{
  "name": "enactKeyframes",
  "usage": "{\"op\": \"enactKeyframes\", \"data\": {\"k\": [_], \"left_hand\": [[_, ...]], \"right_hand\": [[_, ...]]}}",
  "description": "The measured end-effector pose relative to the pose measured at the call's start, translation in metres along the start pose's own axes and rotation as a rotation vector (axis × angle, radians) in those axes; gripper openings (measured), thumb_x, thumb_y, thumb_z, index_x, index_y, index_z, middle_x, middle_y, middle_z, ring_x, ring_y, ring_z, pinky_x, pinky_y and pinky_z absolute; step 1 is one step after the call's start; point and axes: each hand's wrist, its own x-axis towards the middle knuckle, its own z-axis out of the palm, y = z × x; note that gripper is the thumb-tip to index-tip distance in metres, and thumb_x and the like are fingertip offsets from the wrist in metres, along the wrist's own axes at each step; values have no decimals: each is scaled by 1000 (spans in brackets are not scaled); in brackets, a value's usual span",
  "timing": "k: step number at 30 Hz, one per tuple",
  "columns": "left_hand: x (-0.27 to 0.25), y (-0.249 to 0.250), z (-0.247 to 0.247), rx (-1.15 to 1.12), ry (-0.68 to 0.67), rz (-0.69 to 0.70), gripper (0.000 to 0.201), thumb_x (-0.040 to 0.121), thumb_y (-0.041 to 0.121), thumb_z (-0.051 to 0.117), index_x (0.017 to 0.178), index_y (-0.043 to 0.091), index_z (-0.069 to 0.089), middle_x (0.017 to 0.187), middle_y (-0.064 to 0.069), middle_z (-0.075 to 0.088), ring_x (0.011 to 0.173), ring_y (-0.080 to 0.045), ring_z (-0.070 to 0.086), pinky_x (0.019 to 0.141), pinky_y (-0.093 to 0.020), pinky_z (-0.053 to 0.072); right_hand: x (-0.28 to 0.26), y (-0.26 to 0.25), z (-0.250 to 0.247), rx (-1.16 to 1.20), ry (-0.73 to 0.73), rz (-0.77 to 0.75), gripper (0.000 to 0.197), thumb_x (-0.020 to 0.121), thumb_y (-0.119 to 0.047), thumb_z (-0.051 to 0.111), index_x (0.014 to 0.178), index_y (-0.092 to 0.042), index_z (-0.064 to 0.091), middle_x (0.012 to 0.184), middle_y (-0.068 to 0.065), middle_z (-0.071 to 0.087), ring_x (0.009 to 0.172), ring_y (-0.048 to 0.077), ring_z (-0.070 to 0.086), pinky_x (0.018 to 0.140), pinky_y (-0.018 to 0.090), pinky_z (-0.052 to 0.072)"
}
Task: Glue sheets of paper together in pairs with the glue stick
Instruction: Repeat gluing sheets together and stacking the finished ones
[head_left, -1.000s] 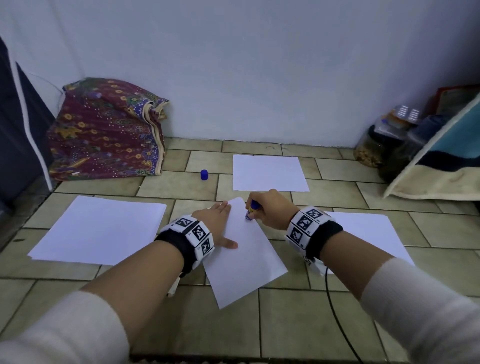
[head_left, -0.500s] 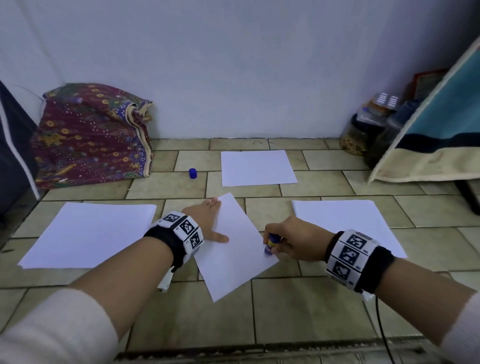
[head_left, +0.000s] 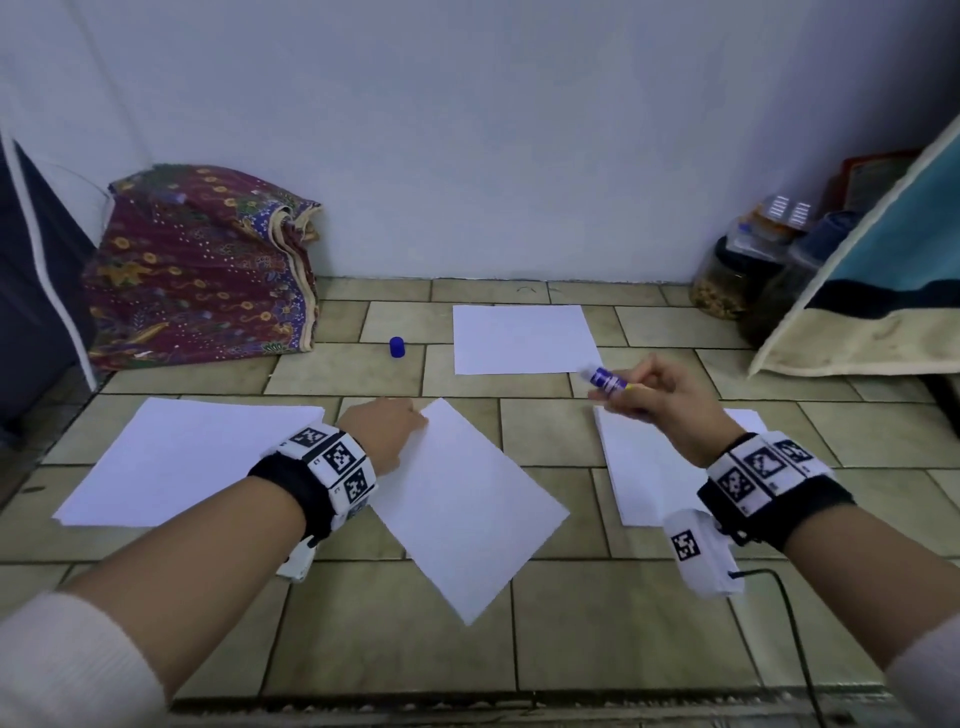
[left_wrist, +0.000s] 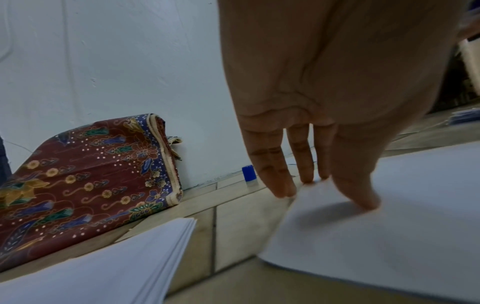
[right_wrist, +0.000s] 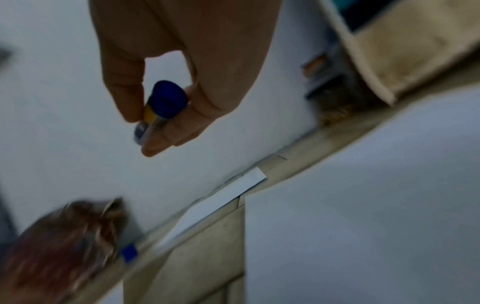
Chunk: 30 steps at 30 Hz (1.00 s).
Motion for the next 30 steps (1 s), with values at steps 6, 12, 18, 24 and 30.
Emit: {"op": "enactKeyframes", "data": {"k": [6,12,18,24,30], "left_hand": [[-11,-9,29,-73,53,-57,99,67,81,27,140,15,29,146,-4,25,136,-20,23,101,-37,38],[-7,-11,49,-267,-23,-86,98,73,77,19,149,14,13,159,3,-6,147,-15,-5,118,-47,3],[-3,-20,55,-343,-88,-59,101,66,65,25,153,19,-2,158,9,-22,144,-10,-22,115,-45,-12],[-3,-22,56,-349,-108,-49,103,73,76,25,151,22,-17,155,11,-27,143,-8,-25,115,-45,-14],[-5,-20,52,-345,-118,-35,106,82,64,50,151,21,-17,156,9,-28,143,-10,-26,115,-46,-14]], "right_hand": [[25,14,26,137,-2,213,26,96,-17,47,117,-3,57,87,7,67,69,15,63,61,26,51],[57,16,87,76,-78,135,29,89,-2,60,116,-13,58,91,3,66,71,11,61,60,17,49],[99,18,148,-558,-71,5,38,71,-4,78,106,-5,64,86,0,64,81,15,57,60,16,42],[122,17,188,-806,-143,-69,35,73,-6,76,106,-10,64,98,6,66,86,15,54,70,23,42],[127,21,202,-935,-217,-90,32,78,-4,68,109,-4,63,91,9,63,83,20,55,77,31,49]]}}
